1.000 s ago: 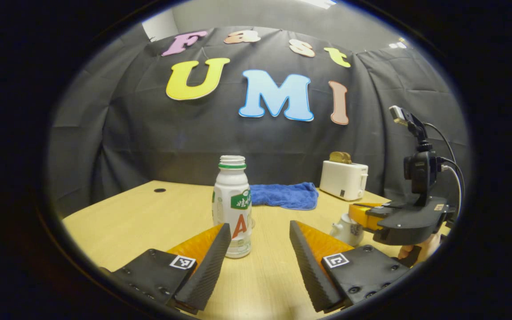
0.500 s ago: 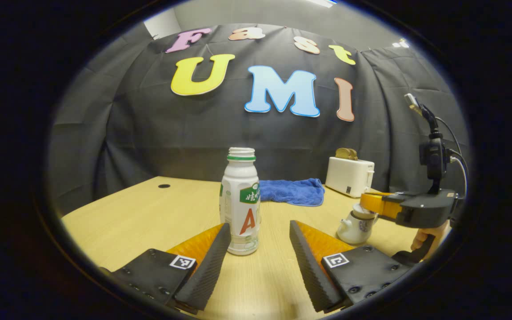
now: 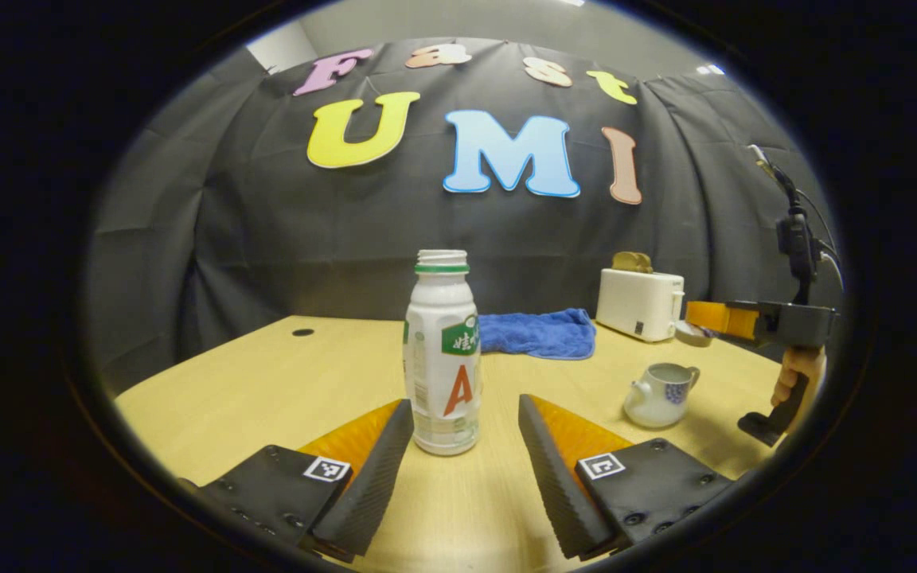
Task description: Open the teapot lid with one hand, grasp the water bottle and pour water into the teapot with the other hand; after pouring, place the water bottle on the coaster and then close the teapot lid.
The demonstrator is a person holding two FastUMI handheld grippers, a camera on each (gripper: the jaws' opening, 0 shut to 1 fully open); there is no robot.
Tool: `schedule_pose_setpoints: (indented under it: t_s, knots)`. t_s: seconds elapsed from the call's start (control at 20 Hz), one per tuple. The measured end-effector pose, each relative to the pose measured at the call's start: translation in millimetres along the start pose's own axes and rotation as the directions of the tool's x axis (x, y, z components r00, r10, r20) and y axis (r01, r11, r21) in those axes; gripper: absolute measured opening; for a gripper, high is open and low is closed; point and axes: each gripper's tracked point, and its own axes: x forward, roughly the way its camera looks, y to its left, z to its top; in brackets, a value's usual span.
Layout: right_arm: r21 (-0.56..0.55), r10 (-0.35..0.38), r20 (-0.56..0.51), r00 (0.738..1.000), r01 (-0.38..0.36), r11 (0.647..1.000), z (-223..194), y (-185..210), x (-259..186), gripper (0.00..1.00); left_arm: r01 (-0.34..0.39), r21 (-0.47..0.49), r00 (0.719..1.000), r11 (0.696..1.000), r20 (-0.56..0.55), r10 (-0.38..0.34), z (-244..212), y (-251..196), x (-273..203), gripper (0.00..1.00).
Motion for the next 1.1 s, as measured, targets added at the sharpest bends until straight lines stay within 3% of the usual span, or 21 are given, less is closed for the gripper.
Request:
schedule_pose_setpoints:
  t_s: [0.05,0.1,0.3,0.35,0.45,0.55,1.0,1.05,1.1]
  knots:
    - [0.007,-0.007,0.003,1.000,0.007,1.000,-1.0,-5.5,1.2,0.01,0.001,0.006,1.000,1.000,0.005,-0.001,0.9,-0.4,4.2,0.89]
    - [0.015,-0.014,0.005,1.000,0.014,1.000,-1.4,-10.7,2.7,0.01,0.003,0.010,1.000,1.000,0.006,-0.003,0.1,-1.6,9.8,0.94]
    - [0.045,-0.021,0.001,1.000,0.021,0.999,-8.2,-22.2,5.5,0.01,0.000,-0.007,1.000,1.000,0.000,0.000,-3.3,-2.3,27.6,0.99]
    - [0.054,-0.020,-0.002,1.000,0.020,0.998,-10.6,-24.1,5.8,0.01,-0.004,-0.013,1.000,1.000,-0.005,0.004,-4.5,-1.2,32.2,0.87]
    - [0.066,-0.014,-0.009,1.000,0.015,0.998,-13.8,-25.8,5.7,0.01,-0.014,-0.006,1.000,1.000,-0.005,0.014,-3.0,2.6,39.6,0.87]
    - [0.081,-0.005,-0.016,1.000,0.006,0.997,-15.7,-26.4,4.8,0.01,-0.042,0.013,0.999,0.999,-0.012,0.042,-1.8,11.8,48.5,0.93]
    - [0.105,0.019,-0.017,1.000,-0.017,0.994,-15.3,-25.3,0.6,0.01,-0.056,0.134,0.997,0.989,-0.036,0.061,-1.6,14.1,77.1,0.93]
    - [0.107,0.021,-0.014,1.000,-0.019,0.994,-14.5,-24.6,0.3,0.01,-0.055,0.148,0.997,0.987,-0.036,0.061,-0.7,12.3,79.1,0.98]
    - [0.105,0.020,-0.012,1.000,-0.018,0.994,-13.3,-24.9,-0.1,0.01,-0.051,0.159,0.998,0.986,-0.038,0.057,-0.8,10.9,80.7,0.92]
